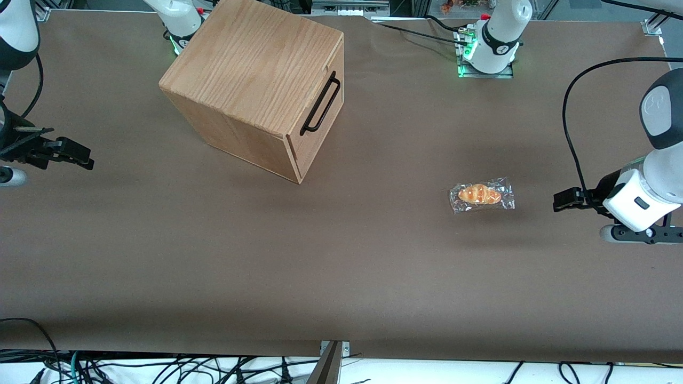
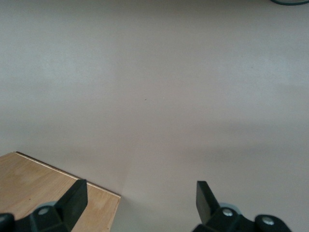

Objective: Open top drawer with left arm

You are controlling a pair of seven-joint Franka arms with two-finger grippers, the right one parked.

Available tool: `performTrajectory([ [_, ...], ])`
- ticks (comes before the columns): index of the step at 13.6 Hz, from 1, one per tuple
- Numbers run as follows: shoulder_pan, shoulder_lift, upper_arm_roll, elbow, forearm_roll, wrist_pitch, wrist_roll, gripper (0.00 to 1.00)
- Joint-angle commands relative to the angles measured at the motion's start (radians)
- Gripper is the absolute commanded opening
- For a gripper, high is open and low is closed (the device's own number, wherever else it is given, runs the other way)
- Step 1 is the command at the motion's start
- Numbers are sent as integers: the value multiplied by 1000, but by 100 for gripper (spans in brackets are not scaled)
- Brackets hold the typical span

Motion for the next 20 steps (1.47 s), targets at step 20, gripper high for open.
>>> performTrajectory([
  [20,22,-15,2,-9,18,-5,-36,100],
])
